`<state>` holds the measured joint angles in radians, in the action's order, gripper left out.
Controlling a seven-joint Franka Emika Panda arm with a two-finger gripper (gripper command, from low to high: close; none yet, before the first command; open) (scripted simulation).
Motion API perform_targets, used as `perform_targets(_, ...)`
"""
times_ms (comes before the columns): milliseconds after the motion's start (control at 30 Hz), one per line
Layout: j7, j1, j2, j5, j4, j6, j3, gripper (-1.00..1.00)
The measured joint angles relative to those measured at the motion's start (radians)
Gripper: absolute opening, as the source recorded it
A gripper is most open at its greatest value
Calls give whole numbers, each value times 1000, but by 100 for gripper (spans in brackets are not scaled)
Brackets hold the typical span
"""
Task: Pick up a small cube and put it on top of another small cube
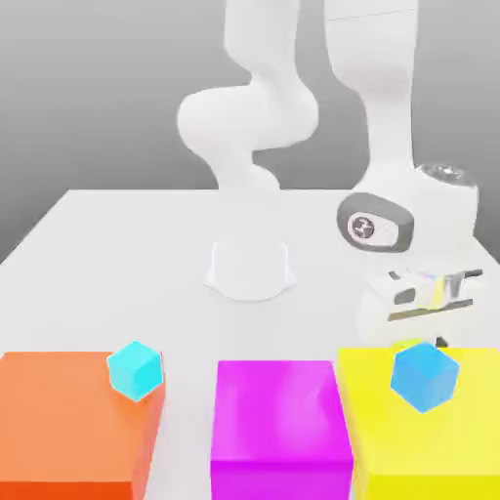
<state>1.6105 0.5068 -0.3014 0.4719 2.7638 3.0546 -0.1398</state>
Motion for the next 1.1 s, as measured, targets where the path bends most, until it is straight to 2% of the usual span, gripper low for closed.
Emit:
perform_targets(200,5,6,-5,7,-1,6,8,-100)
perform_targets(267,-11,-24,15,-16,2,-10,-28,-100)
perform_targets(533,-186,-183,160,-252,35,-112,-245,-100)
perform_targets(767,-346,-199,264,-428,62,-194,-306,-100)
perform_targets(1000,-485,-274,255,-504,8,-449,-285,-100)
perform_targets(1100,-489,-349,274,-557,-25,-578,-253,-100)
